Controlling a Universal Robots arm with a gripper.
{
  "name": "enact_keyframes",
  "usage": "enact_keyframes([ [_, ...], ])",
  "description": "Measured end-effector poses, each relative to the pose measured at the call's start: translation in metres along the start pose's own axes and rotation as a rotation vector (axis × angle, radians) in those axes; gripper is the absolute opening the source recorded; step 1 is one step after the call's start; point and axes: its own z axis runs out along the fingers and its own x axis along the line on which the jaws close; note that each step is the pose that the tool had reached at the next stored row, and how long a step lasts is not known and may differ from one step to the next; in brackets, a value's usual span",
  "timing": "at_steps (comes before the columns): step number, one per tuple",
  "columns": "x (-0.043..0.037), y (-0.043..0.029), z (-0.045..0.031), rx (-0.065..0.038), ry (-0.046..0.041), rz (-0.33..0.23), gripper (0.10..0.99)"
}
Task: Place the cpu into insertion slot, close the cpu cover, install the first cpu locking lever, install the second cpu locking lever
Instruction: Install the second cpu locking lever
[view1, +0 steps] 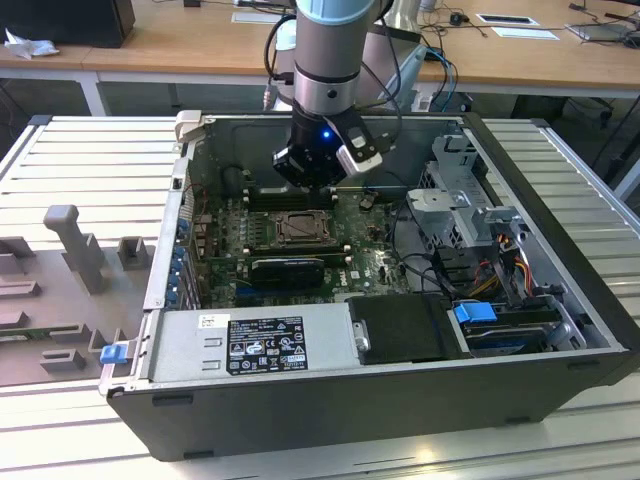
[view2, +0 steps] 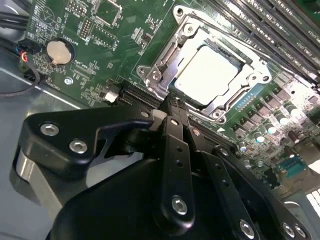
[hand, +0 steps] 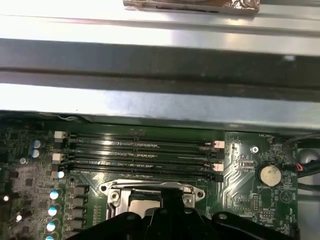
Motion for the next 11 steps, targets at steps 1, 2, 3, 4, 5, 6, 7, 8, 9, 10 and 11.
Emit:
enact_keyframes([
  [1,0.0001,-0.0002,0.0000,0.000,0.0000,0.000,0.106],
  [2,0.0002,-0.0021,-0.0003,0.000,0.0001,0.000,0.106],
  [3,0.0004,-0.0052,-0.0007,0.000,0.0002,0.000,0.106],
  [4,0.0006,-0.0081,-0.0009,0.000,0.0001,0.000,0.106],
  [5,0.0006,-0.0102,-0.0012,0.000,0.0002,0.000,0.106],
  [6,0.0009,-0.0152,-0.0017,0.000,0.0001,0.000,0.106],
  [7,0.0011,-0.0190,-0.0020,0.000,0.0000,0.000,0.106],
  [8,0.0012,-0.0209,-0.0022,0.000,0.0001,0.000,0.106],
  [9,0.0013,-0.0220,-0.0024,0.000,0.0001,0.000,0.106],
  [10,0.0014,-0.0230,-0.0031,0.000,0.0002,0.000,0.106],
  [11,0.0014,-0.0231,-0.0052,0.000,0.0001,0.000,0.106],
])
